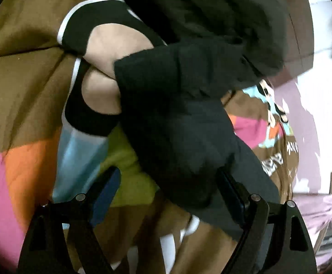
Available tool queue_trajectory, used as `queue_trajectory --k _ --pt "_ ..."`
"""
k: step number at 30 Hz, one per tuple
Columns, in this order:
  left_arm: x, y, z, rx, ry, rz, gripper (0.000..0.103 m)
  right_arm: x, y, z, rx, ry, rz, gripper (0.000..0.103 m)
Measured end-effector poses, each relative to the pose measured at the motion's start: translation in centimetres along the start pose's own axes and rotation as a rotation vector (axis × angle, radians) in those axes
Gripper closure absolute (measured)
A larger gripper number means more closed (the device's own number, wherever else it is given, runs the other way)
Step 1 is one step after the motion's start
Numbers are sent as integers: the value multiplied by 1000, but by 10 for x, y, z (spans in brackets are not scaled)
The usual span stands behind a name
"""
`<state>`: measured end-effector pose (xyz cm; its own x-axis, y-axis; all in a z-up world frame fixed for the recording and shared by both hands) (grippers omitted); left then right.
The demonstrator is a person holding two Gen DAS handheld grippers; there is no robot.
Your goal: Fold large clothes
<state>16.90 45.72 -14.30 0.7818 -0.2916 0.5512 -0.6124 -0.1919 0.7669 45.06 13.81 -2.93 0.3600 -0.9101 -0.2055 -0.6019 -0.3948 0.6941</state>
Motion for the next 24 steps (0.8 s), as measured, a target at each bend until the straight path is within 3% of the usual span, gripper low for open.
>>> queue_trajectory --k 3,8,9,11,13,14,16,19,24 --pt "-4 -8 -3 -10 5 13 22 4 -23 20 -37 39 54 0" --pt "-15 -10 -7 8 57 54 24 9 -28 26 -21 28 39 0" --pt "-16 -9 -7 19 56 51 29 9 -29 27 -21 26 38 0" --pt "-15 -7 -8 28 10 16 62 10 -30 29 -14 19 31 0" --pt "-8 -8 -6 29 -47 -7 78 11 -28 31 -4 13 24 0" --pt "-5 -8 -5 32 -66 -19 79 12 -27 31 1 11 21 0" --pt "1 -6 -3 44 -110 -36 93 12 -25 33 10 7 17 0" --pt "8 2 -2 81 -172 -46 99 14 -20 36 22 -7 14 0" --pt "23 22 2 180 -253 -49 101 21 8 34 39 -55 3 0"
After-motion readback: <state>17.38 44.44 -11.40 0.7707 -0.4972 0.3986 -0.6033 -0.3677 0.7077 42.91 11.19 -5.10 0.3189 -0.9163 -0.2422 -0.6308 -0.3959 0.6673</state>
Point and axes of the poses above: each gripper's, at about its wrist camera, not at the fingertips, and y roughly against the way its jaws point, x to its right, z to its underside, the point moved 8 cm from there along -y, roughly the way its jaws point, and after that the axes turned 13 degrees about -y, right-handed, at the moved point
